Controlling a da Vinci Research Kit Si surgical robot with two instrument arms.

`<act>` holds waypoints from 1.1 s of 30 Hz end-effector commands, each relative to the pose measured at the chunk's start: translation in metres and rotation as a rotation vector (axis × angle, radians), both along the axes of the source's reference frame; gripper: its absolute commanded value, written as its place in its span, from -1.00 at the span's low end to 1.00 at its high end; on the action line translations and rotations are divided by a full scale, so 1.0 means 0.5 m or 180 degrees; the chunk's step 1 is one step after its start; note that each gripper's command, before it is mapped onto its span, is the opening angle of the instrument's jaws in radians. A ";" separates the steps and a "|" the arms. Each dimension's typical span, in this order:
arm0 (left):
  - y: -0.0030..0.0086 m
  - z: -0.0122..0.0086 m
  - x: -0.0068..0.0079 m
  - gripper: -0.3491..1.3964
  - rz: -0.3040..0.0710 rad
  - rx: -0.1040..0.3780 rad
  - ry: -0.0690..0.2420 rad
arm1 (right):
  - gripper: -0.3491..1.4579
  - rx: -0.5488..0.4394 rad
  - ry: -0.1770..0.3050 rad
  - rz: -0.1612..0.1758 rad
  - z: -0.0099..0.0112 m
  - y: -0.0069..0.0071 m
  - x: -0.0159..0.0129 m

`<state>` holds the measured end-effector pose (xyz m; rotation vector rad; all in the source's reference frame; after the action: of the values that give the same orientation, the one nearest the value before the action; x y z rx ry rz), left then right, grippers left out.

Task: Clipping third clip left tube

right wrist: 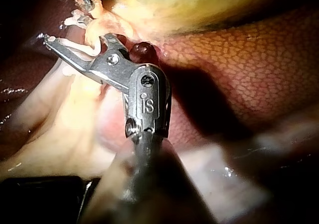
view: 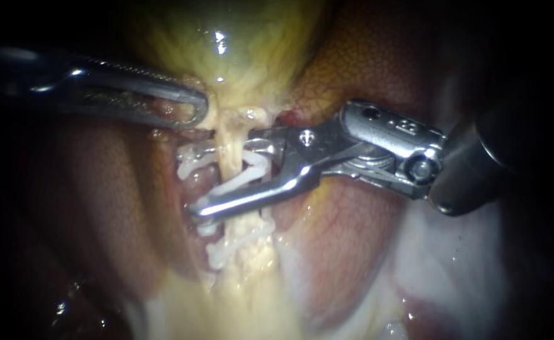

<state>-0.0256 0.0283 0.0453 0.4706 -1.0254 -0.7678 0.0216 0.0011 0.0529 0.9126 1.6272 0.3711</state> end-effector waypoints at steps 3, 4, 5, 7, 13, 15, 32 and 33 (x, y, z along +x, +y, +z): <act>0.0000 0.0000 0.0000 -1.00 -0.0001 0.0001 0.0001 | -0.35 0.0009 0.0014 0.0013 -0.0005 0.0005 -0.0001; 0.0001 0.0000 0.0000 -1.00 -0.0001 0.0001 0.0001 | -0.35 0.0017 0.0012 0.0025 -0.0006 0.0006 -0.0001; 0.0001 0.0000 0.0000 -1.00 0.0006 0.0004 -0.0005 | -0.38 0.0025 0.0011 0.0036 -0.0006 0.0006 -0.0001; 0.0001 0.0000 0.0000 -1.00 0.0006 0.0004 -0.0005 | -0.42 0.0032 0.0009 0.0047 -0.0007 0.0007 -0.0001; 0.0001 0.0000 0.0001 -1.00 0.0007 0.0005 -0.0006 | -0.57 0.0042 0.0016 0.0054 -0.0013 0.0010 -0.0002; 0.0001 0.0000 0.0001 -1.00 0.0007 0.0005 -0.0006 | -0.64 0.0044 0.0017 0.0056 -0.0016 0.0012 -0.0003; 0.0002 0.0000 0.0003 -1.00 0.0002 0.0002 -0.0002 | -1.00 0.0280 -0.0019 -0.0015 -0.0013 0.0010 0.0002; 0.0002 0.0000 0.0003 -1.00 0.0003 0.0002 -0.0002 | -1.00 0.0280 -0.0019 -0.0016 -0.0012 0.0010 0.0002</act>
<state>-0.0255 0.0284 0.0453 0.4720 -1.0253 -0.7673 0.0217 0.0016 0.0522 0.9801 1.6132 0.4452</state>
